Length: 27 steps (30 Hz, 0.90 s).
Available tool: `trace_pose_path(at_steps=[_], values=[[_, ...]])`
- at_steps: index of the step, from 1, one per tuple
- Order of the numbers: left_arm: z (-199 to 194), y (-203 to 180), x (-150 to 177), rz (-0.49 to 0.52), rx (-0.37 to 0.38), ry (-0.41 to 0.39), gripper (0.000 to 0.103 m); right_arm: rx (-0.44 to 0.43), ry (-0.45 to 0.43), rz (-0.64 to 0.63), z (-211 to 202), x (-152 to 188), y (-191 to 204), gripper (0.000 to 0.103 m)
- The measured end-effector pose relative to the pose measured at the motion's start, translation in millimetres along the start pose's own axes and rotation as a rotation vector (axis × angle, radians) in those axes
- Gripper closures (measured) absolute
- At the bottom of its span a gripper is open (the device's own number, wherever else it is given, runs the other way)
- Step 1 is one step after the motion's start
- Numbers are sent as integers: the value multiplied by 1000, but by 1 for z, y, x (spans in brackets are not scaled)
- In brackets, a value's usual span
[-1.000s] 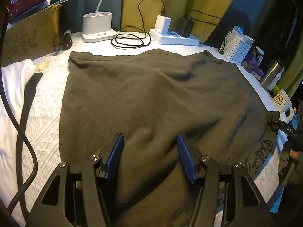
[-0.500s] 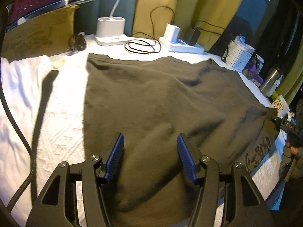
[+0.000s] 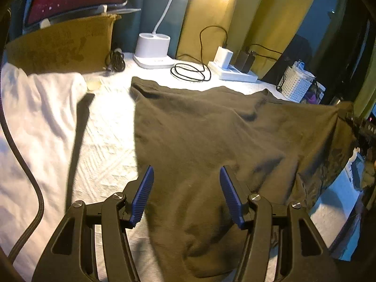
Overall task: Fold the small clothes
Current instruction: 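Grasp the sweatshirt hem with the right tool and fold it over the body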
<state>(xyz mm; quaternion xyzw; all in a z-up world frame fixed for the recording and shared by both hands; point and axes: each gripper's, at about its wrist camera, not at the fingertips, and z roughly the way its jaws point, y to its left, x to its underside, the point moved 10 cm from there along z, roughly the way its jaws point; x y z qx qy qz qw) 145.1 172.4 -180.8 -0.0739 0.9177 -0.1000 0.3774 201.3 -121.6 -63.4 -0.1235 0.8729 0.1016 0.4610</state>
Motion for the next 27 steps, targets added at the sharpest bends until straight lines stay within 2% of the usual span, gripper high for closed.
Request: trace_pose_path(at_steps=[6,15,22,25,26,27], values=[[-9,16,-6,9,1,-25,44,-54,9,-81,7,-11,59,82],[-17,35,2,8,6,-34,44,-180,80,-215,29,8,162,82],[-22,52,10,-11,-10,-31,44,-305,175,-315,46,55,242,82],[-23,58,13,-15,-19,-26,44,-332,207,-335,54,73,262,83],[-24,59,15,-16,-20,-25,44,-345,223,-338,57,80,268,84],[-24,60,16,-17,-20,-23,44,-367,244,-337,59,88,275,90]])
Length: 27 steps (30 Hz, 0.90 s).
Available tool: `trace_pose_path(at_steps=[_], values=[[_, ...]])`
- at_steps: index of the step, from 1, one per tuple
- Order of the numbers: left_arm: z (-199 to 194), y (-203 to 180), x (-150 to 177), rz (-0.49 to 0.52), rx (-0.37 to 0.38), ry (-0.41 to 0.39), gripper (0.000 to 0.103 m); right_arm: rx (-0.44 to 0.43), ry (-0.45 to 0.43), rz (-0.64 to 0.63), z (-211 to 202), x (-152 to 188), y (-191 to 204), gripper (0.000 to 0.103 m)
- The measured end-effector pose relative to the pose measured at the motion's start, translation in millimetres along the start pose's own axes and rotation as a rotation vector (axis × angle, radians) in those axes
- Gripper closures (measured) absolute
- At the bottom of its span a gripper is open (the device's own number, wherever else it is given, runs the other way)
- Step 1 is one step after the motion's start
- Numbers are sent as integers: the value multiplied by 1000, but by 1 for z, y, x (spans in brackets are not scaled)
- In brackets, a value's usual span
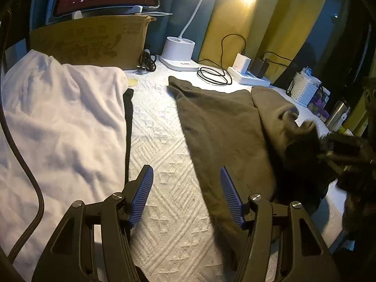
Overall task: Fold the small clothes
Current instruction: 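Grasp the sweatshirt hem with the right tool and fold it over the body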
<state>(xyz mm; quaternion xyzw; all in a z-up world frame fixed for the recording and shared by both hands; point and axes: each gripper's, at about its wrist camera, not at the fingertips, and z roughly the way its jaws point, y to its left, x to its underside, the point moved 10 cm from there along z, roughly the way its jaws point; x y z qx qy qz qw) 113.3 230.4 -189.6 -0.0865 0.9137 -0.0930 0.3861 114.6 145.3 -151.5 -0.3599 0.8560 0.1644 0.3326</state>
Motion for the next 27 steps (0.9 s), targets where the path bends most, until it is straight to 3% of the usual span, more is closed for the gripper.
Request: trace_pose_path(at_steps=[10,14,16,17,18,20,23,27], values=[[-2,2,8,-1,-12,19,44,-81,97,-21,35,32,37,90],[-2,4,8,-7,-21,21,43,-79,90,3,37,40,41,89],[-3,5,4,-7,-29,18,43,-93,74,18,35,42,42,82],[-4,5,3,-5,-34,15,43,-107,70,21,32,44,44,71],[-5,5,0,-1,-40,11,43,-130,65,18,29,46,49,51],[-7,4,-6,11,-48,2,43,-169,57,-9,23,51,61,26],[-10,-3,-16,38,-58,-13,43,-170,43,-64,11,56,72,26],[-11,-22,-28,80,-56,-26,43,-137,16,-62,-8,57,58,26]])
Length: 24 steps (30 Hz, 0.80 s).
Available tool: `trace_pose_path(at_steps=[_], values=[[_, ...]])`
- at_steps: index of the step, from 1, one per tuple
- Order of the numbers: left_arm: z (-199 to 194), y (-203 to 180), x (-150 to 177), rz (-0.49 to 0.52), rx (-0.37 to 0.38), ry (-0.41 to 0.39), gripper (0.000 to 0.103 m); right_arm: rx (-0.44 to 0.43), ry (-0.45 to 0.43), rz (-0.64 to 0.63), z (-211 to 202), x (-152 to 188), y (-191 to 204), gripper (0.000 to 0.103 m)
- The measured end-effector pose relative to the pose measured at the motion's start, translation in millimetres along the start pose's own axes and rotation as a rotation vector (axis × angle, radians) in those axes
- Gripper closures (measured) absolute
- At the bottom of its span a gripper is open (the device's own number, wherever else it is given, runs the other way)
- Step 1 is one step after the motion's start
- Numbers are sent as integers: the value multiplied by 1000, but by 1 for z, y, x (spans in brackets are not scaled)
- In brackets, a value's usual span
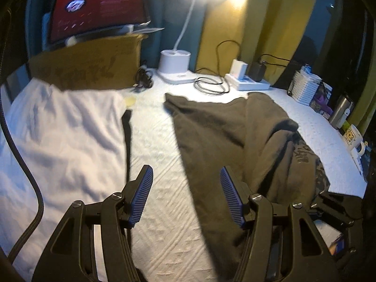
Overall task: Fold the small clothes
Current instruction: 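Grasp the sweatshirt hem with the right tool and fold it over the body, then open the right tool and release the folded hem onto the sweatshirt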
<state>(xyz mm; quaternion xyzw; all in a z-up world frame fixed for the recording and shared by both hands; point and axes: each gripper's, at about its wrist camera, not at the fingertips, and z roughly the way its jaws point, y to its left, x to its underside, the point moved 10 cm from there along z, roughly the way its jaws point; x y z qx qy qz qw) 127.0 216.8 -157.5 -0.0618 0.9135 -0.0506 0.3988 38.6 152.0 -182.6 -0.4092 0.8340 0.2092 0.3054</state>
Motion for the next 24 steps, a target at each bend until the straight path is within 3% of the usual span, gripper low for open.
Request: trace_pose_path(at_steps=[10,24], values=[[22,-77,-23,136,40,18,43,136,-98,150,-68,17,-96,26],[71,-170,-33,283,59,115,42,212,-129,321,-100,56,-208,26]])
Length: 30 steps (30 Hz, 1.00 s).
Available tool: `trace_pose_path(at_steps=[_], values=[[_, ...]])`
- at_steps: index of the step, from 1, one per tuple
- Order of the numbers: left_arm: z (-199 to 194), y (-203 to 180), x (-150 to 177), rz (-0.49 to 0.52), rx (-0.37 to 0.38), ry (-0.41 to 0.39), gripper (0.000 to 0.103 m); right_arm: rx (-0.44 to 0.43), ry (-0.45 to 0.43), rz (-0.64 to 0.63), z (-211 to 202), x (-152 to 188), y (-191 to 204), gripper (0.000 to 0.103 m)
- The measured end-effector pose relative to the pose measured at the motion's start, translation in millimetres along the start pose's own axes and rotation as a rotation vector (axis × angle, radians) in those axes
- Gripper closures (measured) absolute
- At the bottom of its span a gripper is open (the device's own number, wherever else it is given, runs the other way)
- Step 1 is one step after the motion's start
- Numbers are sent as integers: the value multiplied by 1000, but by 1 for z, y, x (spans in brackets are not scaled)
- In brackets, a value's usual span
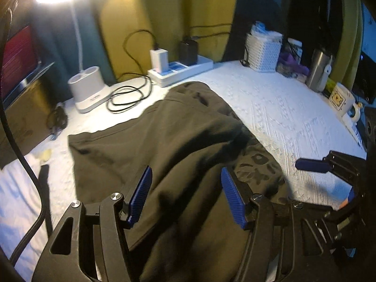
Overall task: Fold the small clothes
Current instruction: 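Open the right tool and release the folded hem onto the sweatshirt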
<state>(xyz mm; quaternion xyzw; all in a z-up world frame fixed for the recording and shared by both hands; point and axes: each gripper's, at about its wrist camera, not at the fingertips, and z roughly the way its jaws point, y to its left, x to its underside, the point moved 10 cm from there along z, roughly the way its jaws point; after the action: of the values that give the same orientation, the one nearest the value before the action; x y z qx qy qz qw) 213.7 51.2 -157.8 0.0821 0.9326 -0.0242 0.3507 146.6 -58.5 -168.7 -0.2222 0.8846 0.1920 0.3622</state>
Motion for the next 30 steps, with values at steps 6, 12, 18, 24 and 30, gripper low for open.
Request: trace_pose_path(at_steps=[6,12,18,24,30], values=[[19,-16,-12,33,-6,28,42,33,-9,52,1,-4,-39,26],[39,-22,-19,84,-44,70,42,57,-7,97,5,-7,-69,26],[58,-24,-23,128,-62,104,42,68,-18,125,8,-13,-85,26],[75,-27,-25,227,-104,130,42,62,-12,146,11,-16,-89,26],[79,-26,-25,300,-90,100,88,74,-7,145,14,-21,-88,26]])
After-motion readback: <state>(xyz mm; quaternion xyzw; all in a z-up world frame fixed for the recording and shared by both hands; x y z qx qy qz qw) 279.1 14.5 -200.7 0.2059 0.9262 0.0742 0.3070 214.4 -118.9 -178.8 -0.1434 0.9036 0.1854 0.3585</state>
